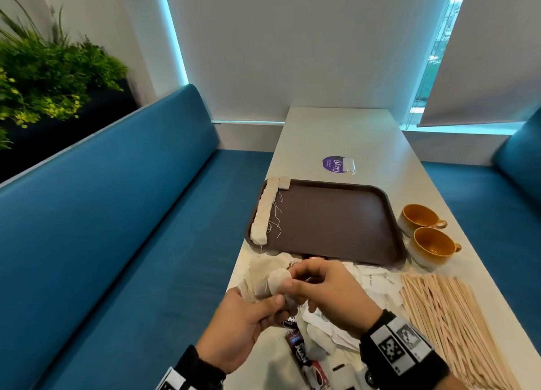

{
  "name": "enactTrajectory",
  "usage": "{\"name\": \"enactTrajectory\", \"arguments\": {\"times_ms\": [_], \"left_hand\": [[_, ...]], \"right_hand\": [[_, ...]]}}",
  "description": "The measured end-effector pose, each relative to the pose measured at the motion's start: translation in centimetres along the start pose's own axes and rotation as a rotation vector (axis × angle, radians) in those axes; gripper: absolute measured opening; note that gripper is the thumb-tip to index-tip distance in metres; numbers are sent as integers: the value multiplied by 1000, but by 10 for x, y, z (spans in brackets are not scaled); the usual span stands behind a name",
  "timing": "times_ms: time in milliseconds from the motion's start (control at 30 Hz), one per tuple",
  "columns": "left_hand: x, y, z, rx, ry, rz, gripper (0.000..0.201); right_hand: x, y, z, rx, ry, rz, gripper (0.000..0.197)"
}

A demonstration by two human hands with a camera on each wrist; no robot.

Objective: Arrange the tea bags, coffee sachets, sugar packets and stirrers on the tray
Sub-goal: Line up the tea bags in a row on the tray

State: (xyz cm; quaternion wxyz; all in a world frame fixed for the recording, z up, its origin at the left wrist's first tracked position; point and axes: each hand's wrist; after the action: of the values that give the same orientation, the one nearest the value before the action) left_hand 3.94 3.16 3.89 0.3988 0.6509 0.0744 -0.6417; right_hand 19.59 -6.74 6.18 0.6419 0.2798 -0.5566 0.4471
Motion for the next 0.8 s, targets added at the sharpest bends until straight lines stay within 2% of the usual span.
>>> {"name": "enactTrajectory", "arguments": {"times_ms": [100, 233, 333, 533, 633, 733, 800], "left_hand": [[-2, 6, 5, -5, -15, 17, 29], [-3, 6, 7, -144, -56, 118, 36], [-3, 7, 8, -161, -61, 110, 30], [-1, 14, 13, -74, -97, 136, 28], [-3, 21, 13, -51, -90, 168, 21], [0, 24, 10, -19, -36, 67, 14], [4, 21, 8, -27, 3, 1, 17]], "right_hand": [[-8, -2, 5, -54, -10, -78, 7], [-7, -8, 11, -158, -43, -217, 4], [-4, -14, 13, -223, -76, -282, 5], [-6, -11, 15, -89, 0, -365, 9], [-11, -9, 13, -94, 26, -312, 10], [-14, -9, 13, -102, 32, -259, 12], [-15, -9, 14, -94, 29, -269, 11]]}}
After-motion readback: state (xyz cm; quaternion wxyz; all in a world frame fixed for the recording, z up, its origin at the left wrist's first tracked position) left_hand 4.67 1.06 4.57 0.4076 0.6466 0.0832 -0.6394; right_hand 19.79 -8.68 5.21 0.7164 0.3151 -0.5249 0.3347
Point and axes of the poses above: each hand's wrist, its own z-axis away from the middle knuckle, its own y-axis out of the palm, x = y × z, and after that the axes turned 6 degrees about y, right-handed
